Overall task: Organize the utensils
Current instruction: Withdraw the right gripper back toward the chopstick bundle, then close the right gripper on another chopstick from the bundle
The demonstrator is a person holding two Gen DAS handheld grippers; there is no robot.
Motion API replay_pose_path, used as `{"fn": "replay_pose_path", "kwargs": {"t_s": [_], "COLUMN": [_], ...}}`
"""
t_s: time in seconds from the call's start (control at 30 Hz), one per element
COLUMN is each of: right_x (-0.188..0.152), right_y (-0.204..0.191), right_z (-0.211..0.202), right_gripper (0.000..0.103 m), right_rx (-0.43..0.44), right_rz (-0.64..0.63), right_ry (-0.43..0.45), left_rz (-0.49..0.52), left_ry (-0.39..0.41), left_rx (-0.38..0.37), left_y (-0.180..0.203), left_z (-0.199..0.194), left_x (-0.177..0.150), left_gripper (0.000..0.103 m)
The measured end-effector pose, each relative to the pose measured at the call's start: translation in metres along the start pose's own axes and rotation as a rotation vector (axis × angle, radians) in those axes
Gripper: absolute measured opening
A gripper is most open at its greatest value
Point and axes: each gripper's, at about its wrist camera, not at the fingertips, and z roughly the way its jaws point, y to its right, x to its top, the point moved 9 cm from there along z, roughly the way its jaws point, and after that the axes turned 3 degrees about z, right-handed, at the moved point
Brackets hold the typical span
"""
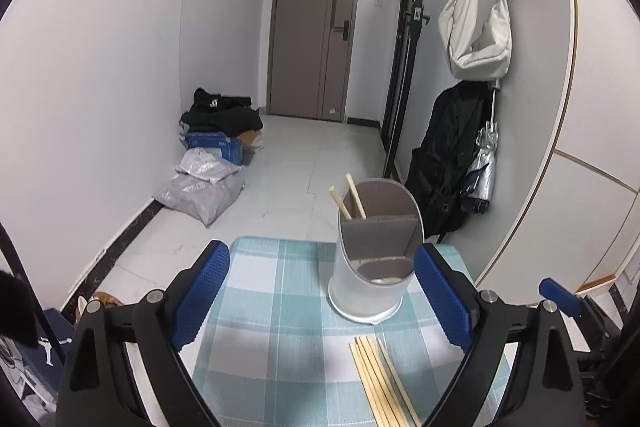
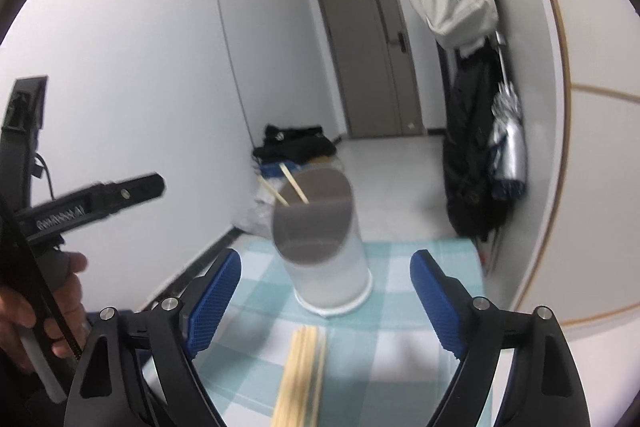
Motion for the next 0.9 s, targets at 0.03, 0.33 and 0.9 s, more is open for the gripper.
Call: {"fn": "replay_pose_path", "kwargs": {"t_s": [0.03, 0.33, 0.9], "right_x": [-0.005, -0.041, -0.095], "right_y": [0.004, 0.016, 0.046], "right_z": [0.003, 0.024, 0.084], "right_gripper": [0.087, 0.088, 0.088], "right_rx": [-0.017, -0.092, -0.171], "right_rz": [0.001, -0.008, 0.095], "right_ry": [-0.021, -0.161, -0.425], "left_rz": [-0.004, -0.069, -0.117], "left_ry": [0.003, -0.103, -0.305], "left_rx": [0.001, -0.012, -0.039], "left_y": [0.0, -0.007, -0.023], "left_z": [0.0, 0.026, 0.072], "left_x": [-0.002, -0.037, -0.09], "left_gripper": [0.092, 0.092, 0.092]}}
